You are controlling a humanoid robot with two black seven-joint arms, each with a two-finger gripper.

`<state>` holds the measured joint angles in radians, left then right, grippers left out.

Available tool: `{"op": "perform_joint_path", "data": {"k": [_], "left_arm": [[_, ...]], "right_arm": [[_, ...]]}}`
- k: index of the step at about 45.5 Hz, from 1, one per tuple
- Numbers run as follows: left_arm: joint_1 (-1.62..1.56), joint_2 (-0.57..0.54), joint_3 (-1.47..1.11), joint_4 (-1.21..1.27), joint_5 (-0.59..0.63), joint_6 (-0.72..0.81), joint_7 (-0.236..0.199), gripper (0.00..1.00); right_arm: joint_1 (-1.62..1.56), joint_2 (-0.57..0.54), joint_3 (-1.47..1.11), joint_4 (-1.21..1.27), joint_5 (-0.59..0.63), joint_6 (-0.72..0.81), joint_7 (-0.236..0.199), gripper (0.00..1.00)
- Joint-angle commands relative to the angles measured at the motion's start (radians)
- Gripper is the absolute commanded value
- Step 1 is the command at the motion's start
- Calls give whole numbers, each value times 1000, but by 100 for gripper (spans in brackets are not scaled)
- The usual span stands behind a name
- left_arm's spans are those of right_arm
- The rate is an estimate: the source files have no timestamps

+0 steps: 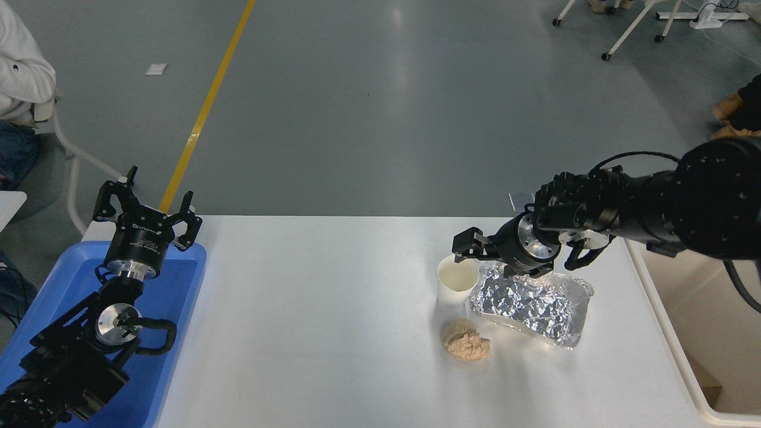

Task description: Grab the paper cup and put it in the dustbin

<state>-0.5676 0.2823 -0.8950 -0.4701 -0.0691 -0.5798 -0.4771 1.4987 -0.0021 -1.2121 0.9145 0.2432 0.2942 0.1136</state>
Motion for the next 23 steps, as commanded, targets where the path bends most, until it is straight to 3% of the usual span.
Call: {"op": "perform_joint_path", "data": {"k": [1,15,19,23], "left_arm": [[0,0,1,-1,0,0,0,99],[0,0,-1,-1,0,0,0,99],[0,0,-1,-1,0,0,0,99],[0,0,-1,1,0,0,0,99]], "right_arm": [[-71,2,3,-31,8,-49,0,100],[-112,2,3,-88,10,-110,3,95],[-113,2,11,-88,10,-113,5,79],[-113,2,16,-83,11,-110,5,49]]}}
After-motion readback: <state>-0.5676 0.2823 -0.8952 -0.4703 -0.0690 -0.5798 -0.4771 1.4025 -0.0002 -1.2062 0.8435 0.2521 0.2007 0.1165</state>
